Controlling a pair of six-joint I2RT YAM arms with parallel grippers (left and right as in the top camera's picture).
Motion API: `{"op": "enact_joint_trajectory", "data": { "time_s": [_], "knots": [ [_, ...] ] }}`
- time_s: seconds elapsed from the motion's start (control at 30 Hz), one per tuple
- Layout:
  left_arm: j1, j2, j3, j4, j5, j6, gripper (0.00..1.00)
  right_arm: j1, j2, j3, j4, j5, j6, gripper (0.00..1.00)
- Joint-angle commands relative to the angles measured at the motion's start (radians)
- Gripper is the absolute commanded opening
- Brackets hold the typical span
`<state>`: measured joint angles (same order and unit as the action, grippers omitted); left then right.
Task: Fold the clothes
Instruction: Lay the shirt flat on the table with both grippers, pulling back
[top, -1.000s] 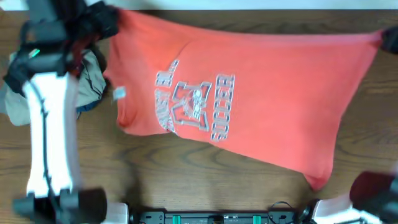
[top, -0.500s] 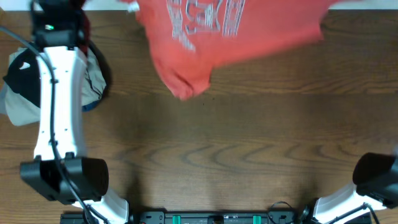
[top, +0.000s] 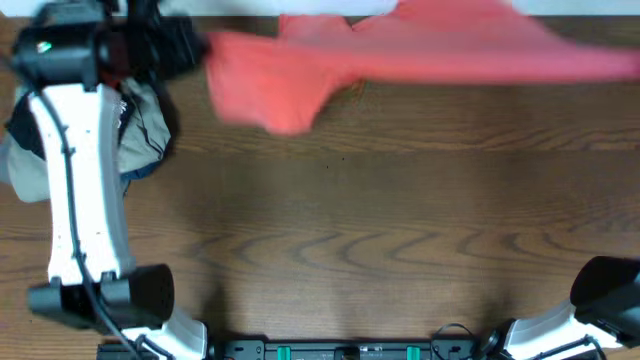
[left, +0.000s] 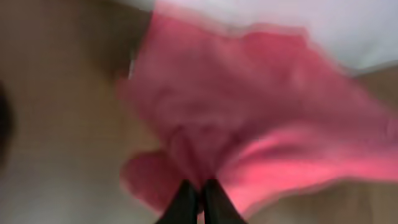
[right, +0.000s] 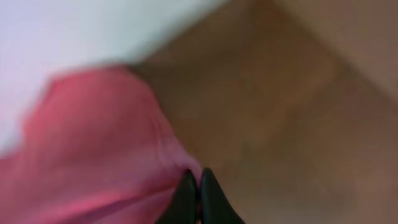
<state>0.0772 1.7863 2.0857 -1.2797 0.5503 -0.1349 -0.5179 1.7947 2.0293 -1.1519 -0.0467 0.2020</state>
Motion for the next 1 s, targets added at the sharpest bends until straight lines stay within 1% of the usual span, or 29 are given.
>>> {"op": "enact_joint_trajectory", "data": {
  "time_s": [0.0,0.1,0.23,0.43,0.6,0.73,0.8,0.87,0.97],
  "knots": [
    [-0.012,0.021,-0.085,-0.110,-0.023,0.146,0.06,-0.019,0.016,-0.132,-0.036,0.180,-0.039,0.01],
    [-0.032,0.021,-0.230,-0.184,-0.023,0.185,0.06,-0.020,0.016,-0.262,-0.075,0.274,-0.005,0.01],
    [-0.053,0.020,-0.457,-0.227,-0.022,0.187,0.06,-0.033,0.016,-0.428,-0.118,0.352,0.060,0.01],
    [-0.062,-0.008,-0.776,-0.203,-0.022,0.214,0.06,-0.087,0.016,-0.640,-0.119,0.362,0.134,0.01],
    [-0.062,-0.116,-0.948,-0.157,-0.023,0.213,0.06,-0.140,0.016,-0.698,-0.128,0.355,0.169,0.01],
    [-0.062,-0.235,-0.996,-0.115,-0.022,0.209,0.06,-0.148,-0.003,-0.698,-0.115,0.313,0.163,0.01],
    [-0.061,-0.285,-0.995,-0.055,-0.021,0.192,0.06,-0.139,-0.011,-0.698,-0.083,0.272,0.135,0.01],
    [-0.061,-0.325,-0.995,0.057,-0.021,0.126,0.06,-0.129,-0.013,-0.698,-0.031,0.205,0.086,0.01],
    [-0.061,-0.347,-0.995,0.286,-0.021,-0.028,0.06,-0.109,-0.013,-0.698,0.073,0.101,0.042,0.01]
  ]
}}
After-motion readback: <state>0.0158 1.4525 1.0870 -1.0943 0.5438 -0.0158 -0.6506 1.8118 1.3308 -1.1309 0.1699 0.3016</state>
